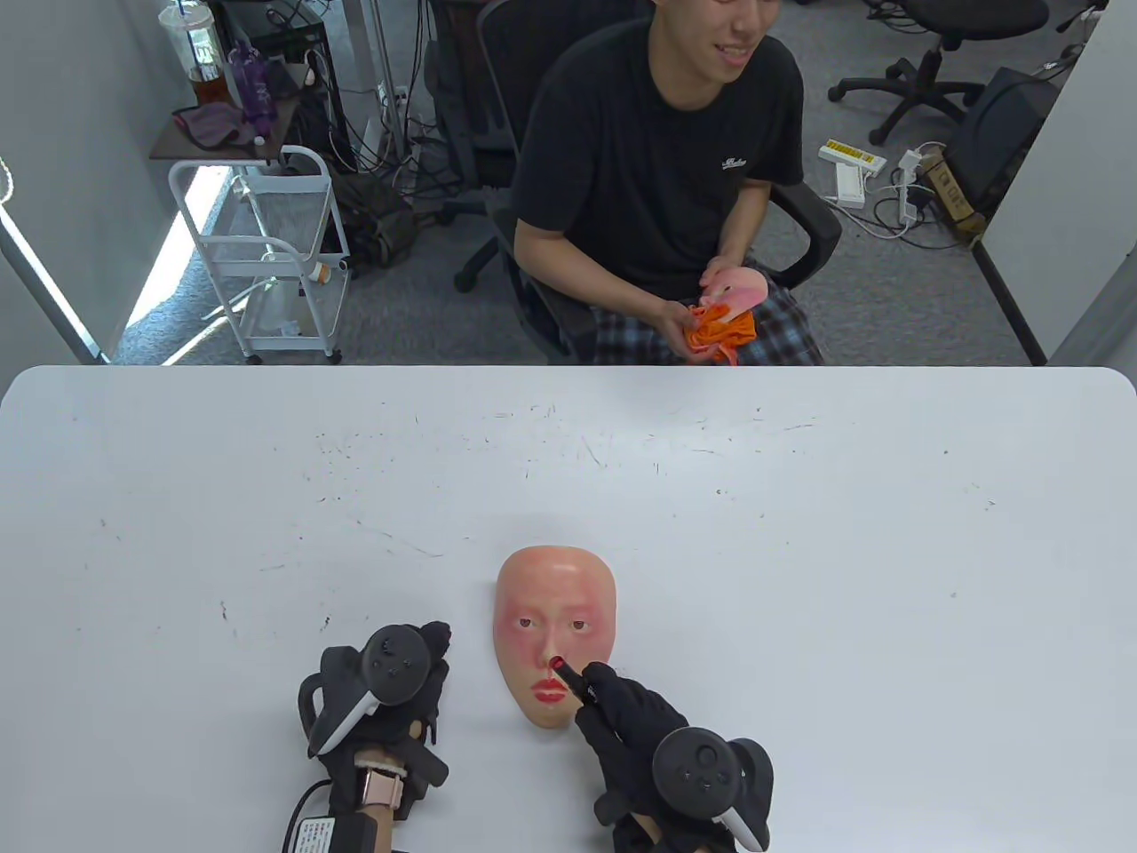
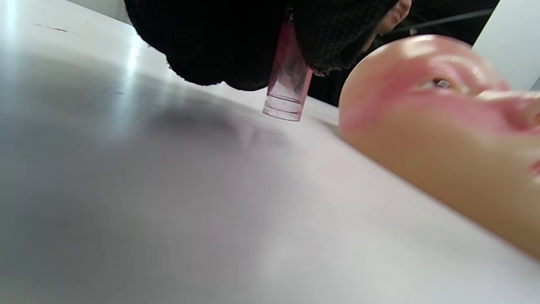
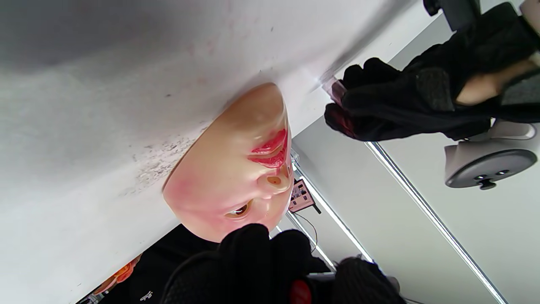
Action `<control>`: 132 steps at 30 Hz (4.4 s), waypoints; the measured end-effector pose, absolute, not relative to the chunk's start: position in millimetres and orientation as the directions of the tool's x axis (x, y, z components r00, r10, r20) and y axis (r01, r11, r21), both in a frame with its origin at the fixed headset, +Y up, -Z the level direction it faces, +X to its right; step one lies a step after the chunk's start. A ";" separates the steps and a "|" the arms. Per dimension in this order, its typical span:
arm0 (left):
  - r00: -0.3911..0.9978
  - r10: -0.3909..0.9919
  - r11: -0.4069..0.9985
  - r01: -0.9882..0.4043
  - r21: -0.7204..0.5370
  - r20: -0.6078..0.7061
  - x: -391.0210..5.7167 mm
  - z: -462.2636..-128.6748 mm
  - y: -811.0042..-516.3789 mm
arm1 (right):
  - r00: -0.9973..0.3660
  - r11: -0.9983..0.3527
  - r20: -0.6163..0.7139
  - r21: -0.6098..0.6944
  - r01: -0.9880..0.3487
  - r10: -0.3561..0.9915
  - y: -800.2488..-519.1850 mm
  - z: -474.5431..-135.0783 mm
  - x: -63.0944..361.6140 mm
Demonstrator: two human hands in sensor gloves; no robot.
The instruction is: Apply lipstick on mannequin lips
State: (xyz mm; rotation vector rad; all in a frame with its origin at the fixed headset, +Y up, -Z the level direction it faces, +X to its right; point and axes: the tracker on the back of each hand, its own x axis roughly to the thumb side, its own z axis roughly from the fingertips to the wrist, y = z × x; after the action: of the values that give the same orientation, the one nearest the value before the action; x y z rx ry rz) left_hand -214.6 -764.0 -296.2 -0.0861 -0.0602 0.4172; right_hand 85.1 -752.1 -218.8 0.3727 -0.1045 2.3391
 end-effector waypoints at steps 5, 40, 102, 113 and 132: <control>0.505 0.855 0.519 -0.840 -0.158 0.120 -208.8 -292.0 -760.1 | -0.682 -0.724 0.288 0.063 -0.687 0.672 -754.6 -220.4 83.9; 0.192 0.969 0.242 -0.853 -0.462 0.153 -159.3 -285.5 -764.7 | -0.680 -0.735 0.308 0.111 -0.669 0.665 -757.4 -221.3 79.9; 0.370 0.903 0.357 -0.929 0.096 0.219 -217.0 -277.7 -765.7 | -0.699 -0.667 0.026 -0.279 -0.691 0.714 -755.6 -230.0 159.2; 0.584 0.696 0.560 -0.806 0.195 0.417 -232.3 -269.4 -734.3 | -0.842 -0.804 0.100 -0.254 -0.537 0.530 -752.5 -231.7 151.1; 0.807 0.541 0.826 -0.562 0.029 0.236 -226.1 -280.0 -761.2 | -0.970 -0.954 -0.063 -0.206 -0.217 0.235 -756.8 -234.2 159.3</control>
State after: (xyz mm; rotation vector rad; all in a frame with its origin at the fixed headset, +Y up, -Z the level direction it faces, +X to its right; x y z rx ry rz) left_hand -226.1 -761.2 -280.0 0.0993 -0.2229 0.5912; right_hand 159.3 -756.8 -234.2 -0.1279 -0.2915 2.8947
